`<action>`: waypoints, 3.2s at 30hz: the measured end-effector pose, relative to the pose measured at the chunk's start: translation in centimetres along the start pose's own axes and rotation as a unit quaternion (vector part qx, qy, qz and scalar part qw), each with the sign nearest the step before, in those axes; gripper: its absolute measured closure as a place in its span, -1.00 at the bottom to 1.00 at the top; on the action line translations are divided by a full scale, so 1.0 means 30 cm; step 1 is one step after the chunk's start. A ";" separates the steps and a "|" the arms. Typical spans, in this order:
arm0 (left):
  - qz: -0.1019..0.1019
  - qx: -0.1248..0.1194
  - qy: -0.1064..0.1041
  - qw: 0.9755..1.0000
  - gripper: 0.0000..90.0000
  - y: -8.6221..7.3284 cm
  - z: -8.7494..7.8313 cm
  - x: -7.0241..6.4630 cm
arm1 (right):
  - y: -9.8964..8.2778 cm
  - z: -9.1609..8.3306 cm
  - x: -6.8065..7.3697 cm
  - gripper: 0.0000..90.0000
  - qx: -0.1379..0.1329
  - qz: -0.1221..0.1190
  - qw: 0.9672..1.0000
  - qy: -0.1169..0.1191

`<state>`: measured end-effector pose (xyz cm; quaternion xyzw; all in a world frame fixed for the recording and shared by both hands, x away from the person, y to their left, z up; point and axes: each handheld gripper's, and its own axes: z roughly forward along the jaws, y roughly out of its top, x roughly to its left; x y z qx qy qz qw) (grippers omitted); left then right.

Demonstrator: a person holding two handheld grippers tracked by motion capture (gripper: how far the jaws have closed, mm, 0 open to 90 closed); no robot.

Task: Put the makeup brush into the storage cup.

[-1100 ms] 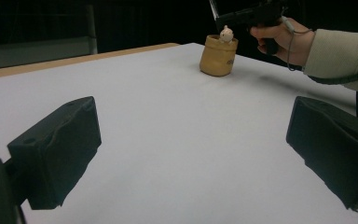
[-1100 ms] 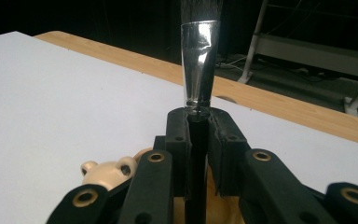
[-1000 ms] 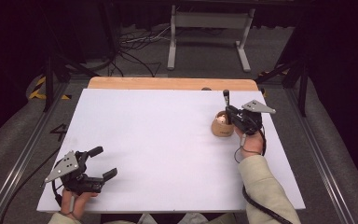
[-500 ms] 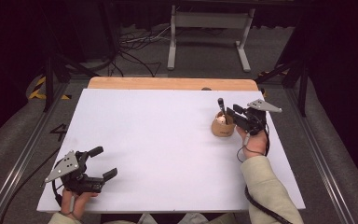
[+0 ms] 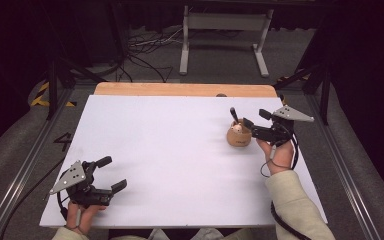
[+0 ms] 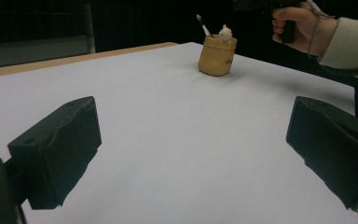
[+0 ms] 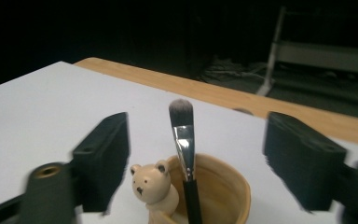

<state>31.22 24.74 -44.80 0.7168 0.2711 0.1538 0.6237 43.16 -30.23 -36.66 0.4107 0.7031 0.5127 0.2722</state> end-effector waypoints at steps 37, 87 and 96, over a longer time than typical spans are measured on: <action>0.015 0.002 -0.012 1.000 -0.93 0.010 0.007 -0.014 | -0.119 -0.216 0.149 -1.00 -0.028 -0.099 0.984 0.148; 0.019 0.010 -0.035 0.999 -0.93 -0.001 0.030 -0.021 | -0.334 -0.133 0.263 -1.00 -0.030 -0.097 0.973 0.208; 0.019 0.012 -0.038 0.999 -0.93 -0.002 0.029 -0.019 | -0.336 -0.133 0.263 -1.00 -0.032 -0.096 0.974 0.205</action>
